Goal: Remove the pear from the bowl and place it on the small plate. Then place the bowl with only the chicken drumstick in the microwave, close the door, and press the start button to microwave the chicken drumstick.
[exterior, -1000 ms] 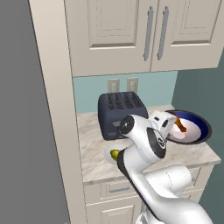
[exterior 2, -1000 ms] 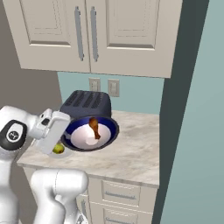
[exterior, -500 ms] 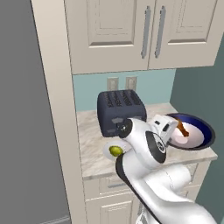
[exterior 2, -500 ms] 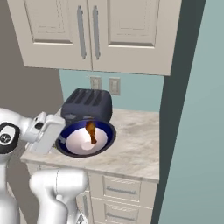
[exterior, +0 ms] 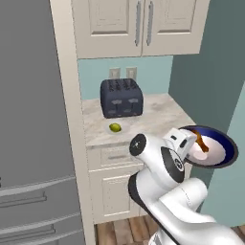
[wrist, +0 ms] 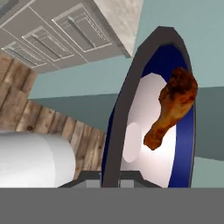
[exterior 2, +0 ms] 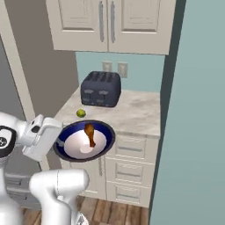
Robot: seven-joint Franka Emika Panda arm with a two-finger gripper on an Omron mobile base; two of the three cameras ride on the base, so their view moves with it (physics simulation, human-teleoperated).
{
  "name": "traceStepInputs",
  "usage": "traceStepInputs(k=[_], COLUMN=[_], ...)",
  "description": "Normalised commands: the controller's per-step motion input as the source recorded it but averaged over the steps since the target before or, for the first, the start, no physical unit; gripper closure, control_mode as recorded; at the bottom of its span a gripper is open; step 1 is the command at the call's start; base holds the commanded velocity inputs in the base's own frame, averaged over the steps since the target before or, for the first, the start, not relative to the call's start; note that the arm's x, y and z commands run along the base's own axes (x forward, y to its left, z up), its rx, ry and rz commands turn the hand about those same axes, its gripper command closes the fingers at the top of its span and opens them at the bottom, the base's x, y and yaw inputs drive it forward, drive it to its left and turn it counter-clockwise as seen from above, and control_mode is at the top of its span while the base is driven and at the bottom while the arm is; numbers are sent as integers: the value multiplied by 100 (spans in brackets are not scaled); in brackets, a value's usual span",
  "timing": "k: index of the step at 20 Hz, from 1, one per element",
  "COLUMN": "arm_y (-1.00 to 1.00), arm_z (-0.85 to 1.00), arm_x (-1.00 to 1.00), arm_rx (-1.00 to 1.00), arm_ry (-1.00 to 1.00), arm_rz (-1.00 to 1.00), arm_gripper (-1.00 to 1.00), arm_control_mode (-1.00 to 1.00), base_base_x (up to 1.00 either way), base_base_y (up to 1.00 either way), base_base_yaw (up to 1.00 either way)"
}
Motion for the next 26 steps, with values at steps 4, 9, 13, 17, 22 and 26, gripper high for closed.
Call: traceStepInputs(k=[4, 9, 13, 17, 22, 26], arm_y=[0, 0, 0, 0, 0, 0], arm_z=[0, 0, 0, 0, 0, 0], arm_x=[0, 0, 0, 0, 0, 0], arm_rx=[0, 0, 0, 0, 0, 0], arm_ry=[0, 0, 0, 0, 0, 0], arm_rz=[0, 0, 0, 0, 0, 0], arm_gripper=[100, 100, 100, 100, 100, 100], arm_control_mode=[100, 100, 100, 100, 100, 100], base_base_x=[-100, -81, -84, -79, -10, 0], base_base_y=[49, 77, 57, 77, 100, 100], base_base_yaw=[2, 7, 7, 8, 12, 8])
